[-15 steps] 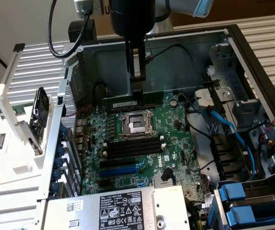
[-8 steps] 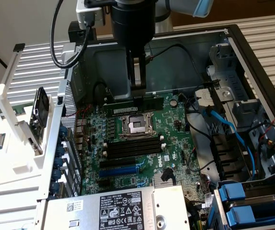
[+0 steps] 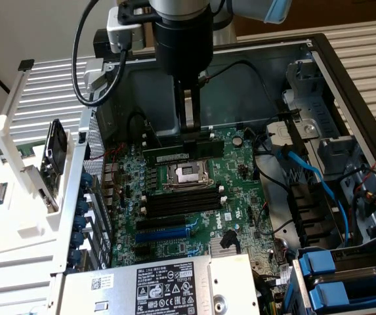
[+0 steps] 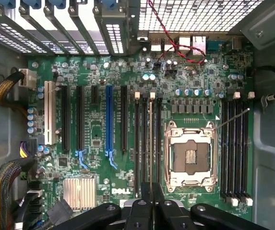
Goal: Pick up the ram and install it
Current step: 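Insert the ram into the slot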
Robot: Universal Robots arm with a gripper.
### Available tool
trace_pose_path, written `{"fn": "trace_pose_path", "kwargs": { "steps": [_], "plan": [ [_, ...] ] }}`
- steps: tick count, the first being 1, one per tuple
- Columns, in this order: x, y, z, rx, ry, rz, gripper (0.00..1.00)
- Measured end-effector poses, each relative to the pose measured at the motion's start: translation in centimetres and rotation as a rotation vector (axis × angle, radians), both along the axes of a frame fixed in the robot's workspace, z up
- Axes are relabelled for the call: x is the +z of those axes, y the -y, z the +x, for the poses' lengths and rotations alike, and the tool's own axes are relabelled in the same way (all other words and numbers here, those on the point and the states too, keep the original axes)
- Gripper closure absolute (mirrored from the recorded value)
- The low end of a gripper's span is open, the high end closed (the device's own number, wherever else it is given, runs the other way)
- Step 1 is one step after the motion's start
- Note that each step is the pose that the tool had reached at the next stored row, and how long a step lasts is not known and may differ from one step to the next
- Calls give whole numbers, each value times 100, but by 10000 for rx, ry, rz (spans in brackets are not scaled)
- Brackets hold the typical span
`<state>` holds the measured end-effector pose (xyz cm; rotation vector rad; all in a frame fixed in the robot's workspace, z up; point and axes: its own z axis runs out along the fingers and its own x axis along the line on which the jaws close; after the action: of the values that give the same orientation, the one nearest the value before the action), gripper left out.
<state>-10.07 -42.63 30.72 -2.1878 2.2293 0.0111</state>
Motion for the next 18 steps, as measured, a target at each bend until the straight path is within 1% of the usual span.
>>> {"fn": "trace_pose_path", "kwargs": {
  "steps": [8, 11, 13, 14, 16, 18],
  "plan": [
    [-32, 6, 2, 1, 0, 17, 88],
    [-38, 28, 1, 1, 0, 39, 88],
    [-40, 53, 1, 1, -1, 50, 88],
    [-41, 73, 1, 2, 0, 64, 88],
    [-47, 125, 1, 2, 1, 130, 88],
    [-57, 158, 1, 2, 0, 186, 88]
  ]
}}
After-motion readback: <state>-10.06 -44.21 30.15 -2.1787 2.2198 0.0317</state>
